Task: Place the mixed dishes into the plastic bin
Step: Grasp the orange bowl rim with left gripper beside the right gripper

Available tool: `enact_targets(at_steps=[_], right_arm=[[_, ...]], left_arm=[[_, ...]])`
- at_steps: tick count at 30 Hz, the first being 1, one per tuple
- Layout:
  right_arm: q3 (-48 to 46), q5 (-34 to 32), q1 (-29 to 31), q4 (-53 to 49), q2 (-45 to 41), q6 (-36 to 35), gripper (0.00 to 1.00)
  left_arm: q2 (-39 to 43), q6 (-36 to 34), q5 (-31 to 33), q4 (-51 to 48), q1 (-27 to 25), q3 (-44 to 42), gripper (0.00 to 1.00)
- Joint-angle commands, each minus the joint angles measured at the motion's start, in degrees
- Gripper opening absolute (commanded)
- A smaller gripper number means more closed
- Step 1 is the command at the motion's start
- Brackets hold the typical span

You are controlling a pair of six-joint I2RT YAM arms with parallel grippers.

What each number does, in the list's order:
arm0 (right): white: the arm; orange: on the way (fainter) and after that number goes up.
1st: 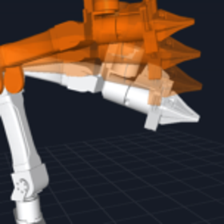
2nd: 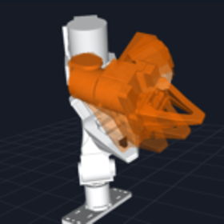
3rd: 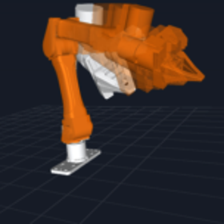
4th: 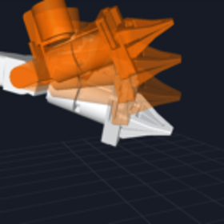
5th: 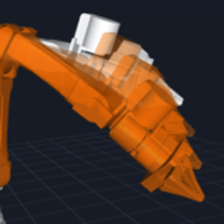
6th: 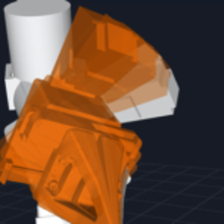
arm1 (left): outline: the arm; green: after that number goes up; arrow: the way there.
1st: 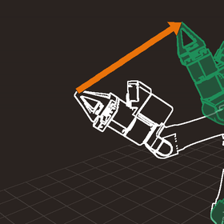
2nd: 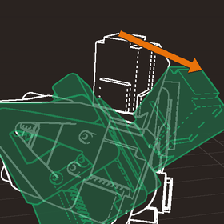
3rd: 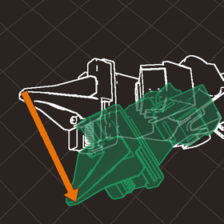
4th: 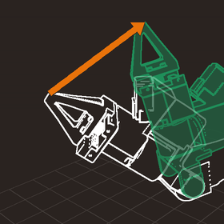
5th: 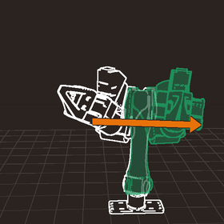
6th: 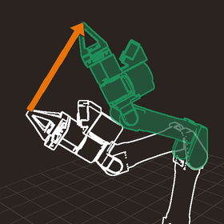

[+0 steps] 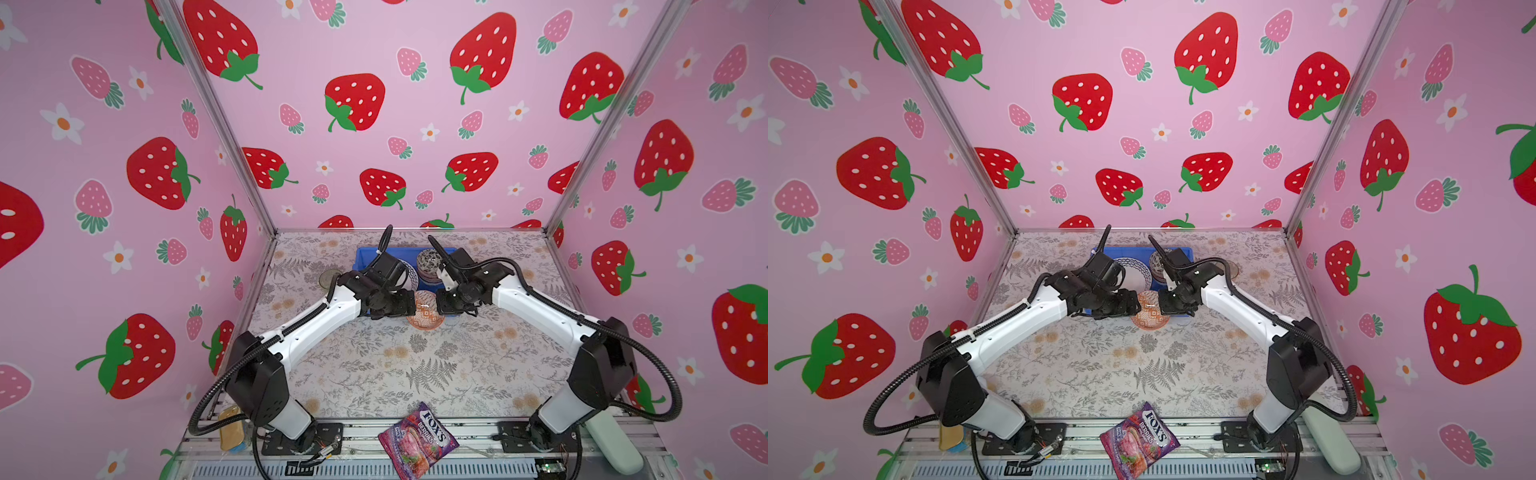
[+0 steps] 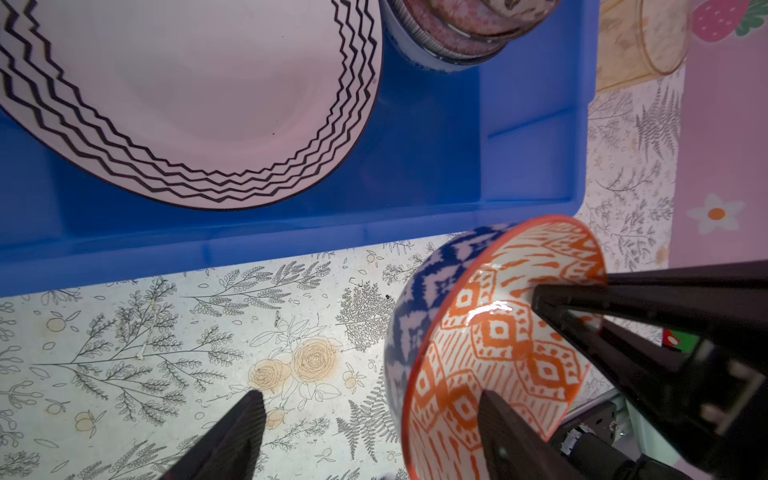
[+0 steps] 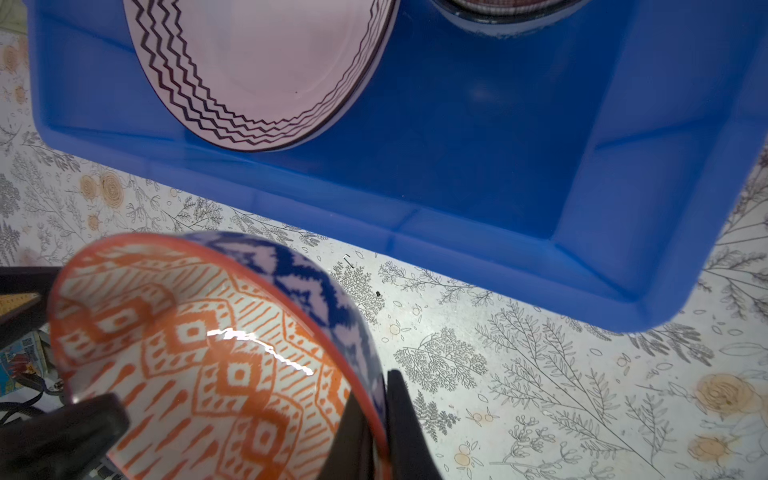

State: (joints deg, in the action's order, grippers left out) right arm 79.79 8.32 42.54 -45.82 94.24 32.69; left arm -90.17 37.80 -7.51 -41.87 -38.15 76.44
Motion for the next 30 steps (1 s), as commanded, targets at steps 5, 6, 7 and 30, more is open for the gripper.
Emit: enact_targets(at_steps=[5,6,7,30], right_arm=[[2.27,2.23,0.44,2.05,0.48,-1.23,0.06],[2.21,2.19,0.40,1.97,0.46,-1.23,0.06],[2.05,2.21,0.38,1.96,0.39,-1.26,0.06],[-0.63,3.15,0.00,3.13,-0.81,-1.55,0.08]], left_arm=[[-2.69,-0.17,0.07,-0.55,-0.08,1.56,0.69],[-3.04,-0.25,0.18,-0.66,-0.15,1.88,0.65],[-3.38,-0.41,0.24,-0.74,-0.14,2.25,0.61],[-6.09,-1.68,0.90,-2.68,-0.09,6.13,0.00]])
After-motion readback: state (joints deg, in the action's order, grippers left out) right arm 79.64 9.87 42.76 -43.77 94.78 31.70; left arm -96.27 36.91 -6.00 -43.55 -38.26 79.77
